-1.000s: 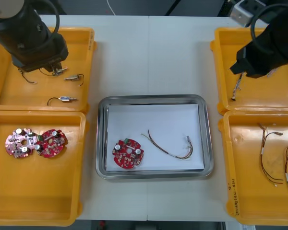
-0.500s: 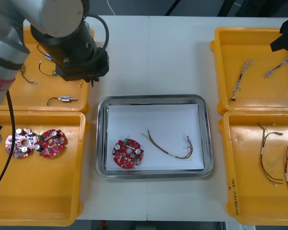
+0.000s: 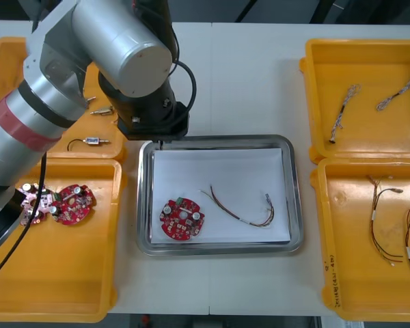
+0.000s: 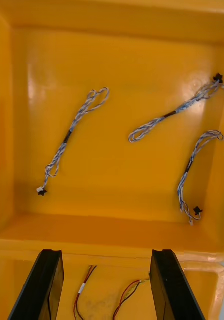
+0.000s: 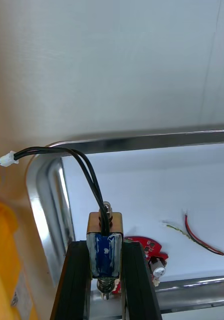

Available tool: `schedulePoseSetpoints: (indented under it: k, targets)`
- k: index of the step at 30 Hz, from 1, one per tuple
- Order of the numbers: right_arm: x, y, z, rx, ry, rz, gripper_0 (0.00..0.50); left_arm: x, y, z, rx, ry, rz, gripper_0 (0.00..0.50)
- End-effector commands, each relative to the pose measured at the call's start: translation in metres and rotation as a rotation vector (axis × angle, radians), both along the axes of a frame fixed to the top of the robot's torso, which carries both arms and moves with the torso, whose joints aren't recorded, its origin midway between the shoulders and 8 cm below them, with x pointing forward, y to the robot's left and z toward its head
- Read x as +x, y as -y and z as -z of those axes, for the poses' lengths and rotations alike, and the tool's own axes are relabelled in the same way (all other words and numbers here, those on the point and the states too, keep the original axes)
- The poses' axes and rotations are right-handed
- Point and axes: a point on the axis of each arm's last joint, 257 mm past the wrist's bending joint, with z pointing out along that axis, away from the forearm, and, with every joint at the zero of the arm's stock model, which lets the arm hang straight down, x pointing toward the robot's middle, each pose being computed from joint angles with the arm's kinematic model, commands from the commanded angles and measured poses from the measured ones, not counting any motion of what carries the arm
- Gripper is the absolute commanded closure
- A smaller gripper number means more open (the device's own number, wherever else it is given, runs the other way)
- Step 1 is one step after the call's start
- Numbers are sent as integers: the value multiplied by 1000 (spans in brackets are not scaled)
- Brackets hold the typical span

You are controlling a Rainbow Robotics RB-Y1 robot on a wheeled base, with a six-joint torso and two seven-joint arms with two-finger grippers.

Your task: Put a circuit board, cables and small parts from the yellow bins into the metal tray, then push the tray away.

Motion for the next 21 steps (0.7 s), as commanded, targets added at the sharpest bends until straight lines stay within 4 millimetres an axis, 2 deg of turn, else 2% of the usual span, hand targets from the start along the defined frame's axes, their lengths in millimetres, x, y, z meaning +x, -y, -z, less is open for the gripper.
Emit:
schedulePoseSetpoints:
  k: [1, 14, 20, 21]
  targets:
    - [8, 29, -46, -20, 60, 56, 0, 2, 29, -3, 26, 37, 93, 500]
    - [1, 71, -18, -2, -63, 40, 0, -5, 21, 40, 72, 0, 102, 500]
    - [10, 89, -10, -23, -57, 35, 0, -3, 18, 55, 66, -2, 94, 500]
    - [14, 94, -7, -22, -48, 45, 0, -3, 18, 63, 70, 5, 97, 499]
